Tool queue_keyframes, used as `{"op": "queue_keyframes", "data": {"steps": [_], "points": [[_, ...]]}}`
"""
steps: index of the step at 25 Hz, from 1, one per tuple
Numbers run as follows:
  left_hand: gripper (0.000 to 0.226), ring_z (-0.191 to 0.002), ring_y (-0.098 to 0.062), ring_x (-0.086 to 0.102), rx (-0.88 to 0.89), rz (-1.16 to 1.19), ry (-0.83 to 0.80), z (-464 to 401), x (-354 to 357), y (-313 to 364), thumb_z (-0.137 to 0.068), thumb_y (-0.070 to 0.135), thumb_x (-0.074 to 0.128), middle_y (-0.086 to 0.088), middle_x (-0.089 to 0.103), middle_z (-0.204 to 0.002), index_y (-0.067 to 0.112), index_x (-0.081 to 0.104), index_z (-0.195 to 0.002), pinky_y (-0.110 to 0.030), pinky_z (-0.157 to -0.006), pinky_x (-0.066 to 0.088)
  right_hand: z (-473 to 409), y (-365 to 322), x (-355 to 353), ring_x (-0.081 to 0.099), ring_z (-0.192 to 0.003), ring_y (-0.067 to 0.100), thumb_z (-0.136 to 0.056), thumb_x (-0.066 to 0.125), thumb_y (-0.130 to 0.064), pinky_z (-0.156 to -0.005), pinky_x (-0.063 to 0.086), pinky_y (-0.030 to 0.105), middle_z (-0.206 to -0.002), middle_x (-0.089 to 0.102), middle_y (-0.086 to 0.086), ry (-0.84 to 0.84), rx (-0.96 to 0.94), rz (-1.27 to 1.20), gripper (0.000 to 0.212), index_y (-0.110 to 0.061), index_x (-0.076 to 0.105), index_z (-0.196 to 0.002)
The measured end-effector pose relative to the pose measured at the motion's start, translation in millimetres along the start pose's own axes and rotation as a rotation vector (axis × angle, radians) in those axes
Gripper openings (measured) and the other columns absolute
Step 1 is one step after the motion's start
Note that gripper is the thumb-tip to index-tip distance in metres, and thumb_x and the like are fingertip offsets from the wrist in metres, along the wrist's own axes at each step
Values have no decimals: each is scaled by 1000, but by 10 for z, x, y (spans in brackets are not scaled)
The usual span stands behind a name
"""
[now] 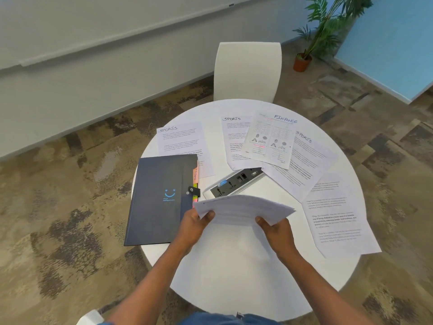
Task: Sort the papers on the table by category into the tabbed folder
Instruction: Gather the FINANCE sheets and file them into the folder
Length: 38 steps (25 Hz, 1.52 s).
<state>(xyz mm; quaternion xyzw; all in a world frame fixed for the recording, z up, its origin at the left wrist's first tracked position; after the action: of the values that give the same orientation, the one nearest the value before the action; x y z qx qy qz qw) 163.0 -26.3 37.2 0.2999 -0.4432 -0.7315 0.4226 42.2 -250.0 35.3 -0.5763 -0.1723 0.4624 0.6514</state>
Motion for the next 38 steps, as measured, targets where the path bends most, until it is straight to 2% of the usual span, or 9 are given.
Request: {"op": "queue_keyframes", "data": {"steps": [5,9,12,14,16,20,25,30,38], "points": [[18,-87,-6,65,8,-23,18,-12,99,0,-95,23,63,7,72,-108,28,64,-113,-18,-69,52,-99,18,-37,66,-96,15,-90,70,-20,-85,56,39,-101,68,-10,-30,1,47,28,-42,57,-101],[22,-104,-12,65,-14,-50,-6,-50,233,-77,-94,24,64,4,70,-113,28,61,-115,-29,-89,55,-174,115,-93,68,-95,19,-93,66,-22,-82,59,35,-103,70,-1,-56,36,125,19,-20,65,-112],[28,-101,-14,69,-54,-67,-14,-114,328,-139,-93,33,63,1,71,-115,21,64,-120,-30,-85,60,-293,64,-174,69,-93,14,-93,65,-22,-74,54,24,-100,72,-7,-88,20,137,19,-18,69,-111],[38,-100,-16,71,-71,-135,-29,-192,397,-165,-92,41,63,1,72,-116,18,65,-123,-40,-88,59,-403,44,-242,68,-94,11,-93,65,-22,-79,53,27,-101,72,-10,-92,32,154,21,-20,69,-114],[37,-96,-12,71,-76,-168,-13,-272,475,-156,-92,42,62,3,73,-112,19,65,-121,-35,-84,60,-542,67,-310,66,-94,8,-93,65,-24,-82,52,28,-103,71,-11,-105,57,170,22,-20,68,-115],[27,-89,-9,71,-97,-124,58,-425,633,-108,-94,35,62,5,73,-104,20,64,-116,-22,-72,57,-918,101,-456,51,-60,0,-93,65,-23,-61,42,20,-66,64,-11,-140,145,160,16,-18,63,-78],[25,-91,-17,72,-168,-111,135,-596,712,-219,-96,34,60,2,73,-104,19,62,-116,-37,-80,59,-1731,186,-763,65,-66,20,-88,61,-5,-65,55,33,-86,72,10,-47,335,35,9,-13,66,-88],[18,-85,-15,74,-242,-76,196,-654,690,-372,-96,32,60,5,75,-99,23,63,-111,-34,-72,60,-2466,169,-884,59,-56,25,-80,71,-16,-64,55,39,-67,62,12,82,439,164,22,-12,53,-69],[3,-78,-15,74,-293,-51,268,-662,641,-420,-94,29,64,6,75,-91,28,64,-97,-29,-64,58,-2764,214,-807,49,-43,22,-77,60,11,-50,42,28,-62,58,12,193,607,-101,24,-8,51,-66]]}}
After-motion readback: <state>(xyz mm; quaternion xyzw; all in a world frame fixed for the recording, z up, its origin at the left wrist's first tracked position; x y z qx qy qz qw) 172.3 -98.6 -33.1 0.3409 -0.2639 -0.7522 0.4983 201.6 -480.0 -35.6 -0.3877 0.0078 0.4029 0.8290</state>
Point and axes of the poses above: each hand's wrist, its own z-axis away from the middle knuckle, its own x-axis out of the palm, y = z × x, the point moved 4 cm from there along -z, towards the middle knuckle
